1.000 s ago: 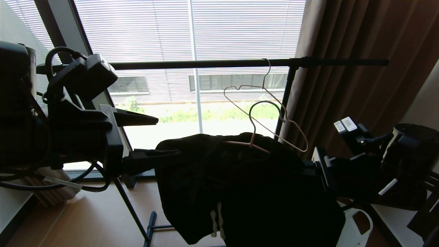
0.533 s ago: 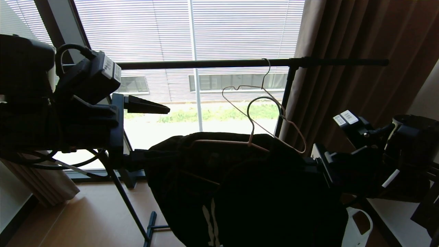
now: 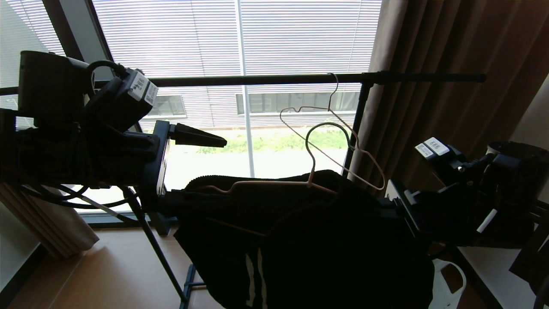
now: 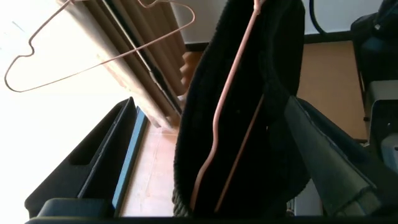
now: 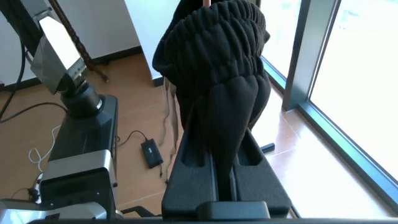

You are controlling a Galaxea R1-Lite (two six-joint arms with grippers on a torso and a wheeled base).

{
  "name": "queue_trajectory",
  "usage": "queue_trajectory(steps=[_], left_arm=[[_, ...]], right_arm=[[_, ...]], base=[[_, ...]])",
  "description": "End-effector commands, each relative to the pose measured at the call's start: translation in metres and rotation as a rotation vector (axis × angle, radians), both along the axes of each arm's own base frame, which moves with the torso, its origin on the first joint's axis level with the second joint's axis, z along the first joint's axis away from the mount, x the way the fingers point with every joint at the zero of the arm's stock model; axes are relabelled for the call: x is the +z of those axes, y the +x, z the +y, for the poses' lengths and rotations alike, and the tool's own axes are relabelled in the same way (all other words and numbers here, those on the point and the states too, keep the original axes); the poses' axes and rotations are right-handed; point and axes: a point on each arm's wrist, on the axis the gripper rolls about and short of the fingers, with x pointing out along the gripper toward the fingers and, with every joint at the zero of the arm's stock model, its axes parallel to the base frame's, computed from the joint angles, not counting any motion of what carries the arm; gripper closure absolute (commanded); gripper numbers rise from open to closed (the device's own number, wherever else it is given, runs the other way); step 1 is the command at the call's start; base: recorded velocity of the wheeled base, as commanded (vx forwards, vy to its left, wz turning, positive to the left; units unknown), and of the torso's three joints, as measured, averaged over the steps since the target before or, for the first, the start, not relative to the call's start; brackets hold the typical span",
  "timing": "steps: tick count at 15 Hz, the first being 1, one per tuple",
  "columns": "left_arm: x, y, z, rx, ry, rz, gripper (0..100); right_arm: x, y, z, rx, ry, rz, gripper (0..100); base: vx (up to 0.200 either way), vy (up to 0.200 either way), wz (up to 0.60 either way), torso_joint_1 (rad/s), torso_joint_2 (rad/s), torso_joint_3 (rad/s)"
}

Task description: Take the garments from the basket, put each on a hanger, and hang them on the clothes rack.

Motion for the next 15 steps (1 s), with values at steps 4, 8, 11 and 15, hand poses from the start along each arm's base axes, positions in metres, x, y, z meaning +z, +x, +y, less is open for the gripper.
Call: queue_trajectory(steps=[4,8,11,15], left_arm=[[0.01,-0.035,0.043,0.08,0.026,0.021,0],[-0.018,-0.042,0.058,0.083,0.063,0.03,0],[-0.03,-0.026,0.057,0.072,0.076,0.057,0],[-0.042,-0.008,0.057,0.064,0.067,0.086,0]], right_arm=[[0.004,0.005,-0.01,-0.014,0.011,-0.013,100],[0.008,0.003,-0.013,-0.007,0.019,-0.025,100],[0.011,0.0,-0.014,-0.005,0.022,-0.033,100],[0.015,-0.003,-0.017,0.03,0.032,-0.044,100]], base=[[0.0,0.0,0.0,0.0,0.0,0.0],[0.0,0.0,0.0,0.0,0.0,0.0],[0.0,0.0,0.0,0.0,0.0,0.0],[0.0,0.0,0.0,0.0,0.0,0.0]])
